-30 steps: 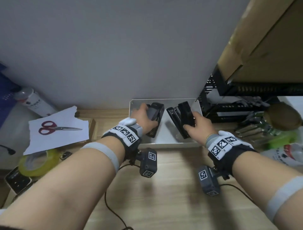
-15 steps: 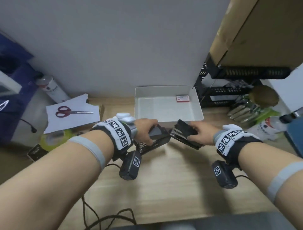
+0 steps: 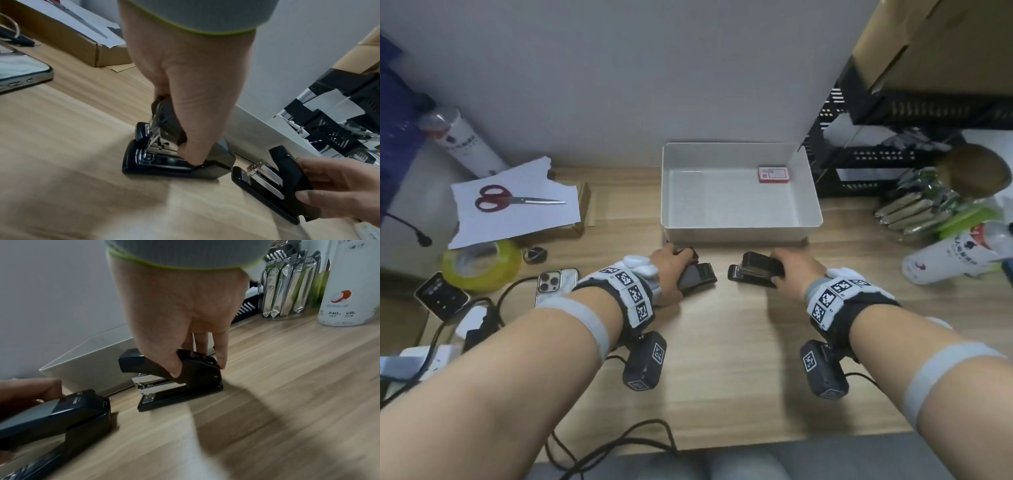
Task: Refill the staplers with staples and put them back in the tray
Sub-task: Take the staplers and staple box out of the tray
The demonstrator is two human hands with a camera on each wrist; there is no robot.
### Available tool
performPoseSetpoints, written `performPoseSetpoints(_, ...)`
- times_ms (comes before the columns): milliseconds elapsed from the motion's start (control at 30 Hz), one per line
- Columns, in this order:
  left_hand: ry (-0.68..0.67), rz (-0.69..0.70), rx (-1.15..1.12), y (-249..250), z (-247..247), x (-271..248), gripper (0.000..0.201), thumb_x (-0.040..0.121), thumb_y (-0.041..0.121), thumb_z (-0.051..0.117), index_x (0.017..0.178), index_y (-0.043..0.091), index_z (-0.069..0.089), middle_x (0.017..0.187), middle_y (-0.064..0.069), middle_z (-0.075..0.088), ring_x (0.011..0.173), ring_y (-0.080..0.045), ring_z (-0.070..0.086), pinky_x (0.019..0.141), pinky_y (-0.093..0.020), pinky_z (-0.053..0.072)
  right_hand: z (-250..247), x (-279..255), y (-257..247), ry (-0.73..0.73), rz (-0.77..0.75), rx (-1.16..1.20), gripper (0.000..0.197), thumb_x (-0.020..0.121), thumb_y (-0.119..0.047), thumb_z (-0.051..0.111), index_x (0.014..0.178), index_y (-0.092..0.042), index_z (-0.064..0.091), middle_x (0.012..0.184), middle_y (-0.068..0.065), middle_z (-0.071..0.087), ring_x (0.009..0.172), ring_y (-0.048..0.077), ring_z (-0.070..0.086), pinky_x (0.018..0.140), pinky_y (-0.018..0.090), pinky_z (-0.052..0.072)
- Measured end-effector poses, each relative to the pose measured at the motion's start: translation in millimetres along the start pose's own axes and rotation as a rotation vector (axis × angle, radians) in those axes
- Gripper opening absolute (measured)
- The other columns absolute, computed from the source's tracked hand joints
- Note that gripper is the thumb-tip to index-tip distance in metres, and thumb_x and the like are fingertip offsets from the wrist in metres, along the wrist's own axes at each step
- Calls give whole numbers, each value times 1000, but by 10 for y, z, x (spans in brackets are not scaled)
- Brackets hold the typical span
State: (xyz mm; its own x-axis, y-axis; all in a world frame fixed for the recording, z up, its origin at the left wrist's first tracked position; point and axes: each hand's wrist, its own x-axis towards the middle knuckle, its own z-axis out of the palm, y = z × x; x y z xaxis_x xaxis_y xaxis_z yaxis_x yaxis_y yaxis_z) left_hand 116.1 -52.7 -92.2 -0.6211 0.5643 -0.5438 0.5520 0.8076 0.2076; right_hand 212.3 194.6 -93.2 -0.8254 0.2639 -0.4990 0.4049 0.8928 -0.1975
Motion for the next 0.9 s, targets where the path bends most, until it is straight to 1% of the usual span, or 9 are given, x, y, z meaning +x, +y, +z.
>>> performPoseSetpoints(100,-32,13,-133,-95,-44,11,63,71,35,81,125,22,50,126,-7,51,104,-27,57,78,-35,48,-91,26,-3,-62,5,10,35,80,-23,68,114,-24,60,106,2,69,98,26,65,86,33,53)
performPoseSetpoints(200,-27,-46,-374,-219,-290,15,50,70,53,82,110,31,64,120,4,59,109,-19,58,92,-35,50,-374,73,-59,-138,-66,104,35,76,-42,74,106,-29,64,100,-8,68,95,15,65,86,29,52)
performPoseSetpoints(267,-22,-144,-449,-318,-498,17,42,73,66,73,98,33,69,109,11,65,107,-16,61,90,-32,47,-586,143,-124,-104,-114,200,26,78,-49,70,94,-29,67,92,-9,69,89,12,65,84,29,53)
performPoseSetpoints(333,-63,-236,-523,-417,-723,121,52,81,74,57,101,28,71,108,10,67,103,-17,62,93,-35,46,-865,350,-181,20,-151,197,21,85,-46,64,88,-26,69,89,-5,70,87,16,64,81,29,51)
performPoseSetpoints(433,-25,-346,-723,-497,-818,281,60,93,65,48,104,8,64,109,-8,74,98,-28,71,91,-44,54,-1092,688,-200,105,-128,108,17,89,-31,58,100,-22,68,107,0,69,97,22,63,87,31,50)
performPoseSetpoints(500,100,-381,-717,-500,-807,418,54,95,58,49,97,6,58,97,-14,76,87,-34,75,82,-46,58,-1142,1002,-177,85,-87,9,31,89,-27,59,118,-21,63,130,4,58,113,26,58,98,32,45)
performPoseSetpoints(567,148,-388,-771,-485,-729,568,41,98,49,49,102,8,53,92,-16,73,80,-36,76,77,-50,62,-1119,1326,-134,69,-37,-48,48,87,-25,60,135,-22,53,143,9,46,126,32,51,107,35,40)
performPoseSetpoints(733,195,-366,-817,-475,-517,759,26,103,31,38,108,7,46,87,-16,63,79,-40,71,77,-51,59,-1017,1843,-31,82,33,-215,58,87,-21,58,142,-23,41,142,14,46,123,39,52,103,42,45)
performPoseSetpoints(900,286,-404,-829,-427,-370,813,23,104,29,35,104,6,41,74,-11,50,77,-32,51,72,-40,38,-828,2094,-20,97,78,-331,50,83,-15,57,131,-18,43,133,14,46,121,42,47,100,49,44)
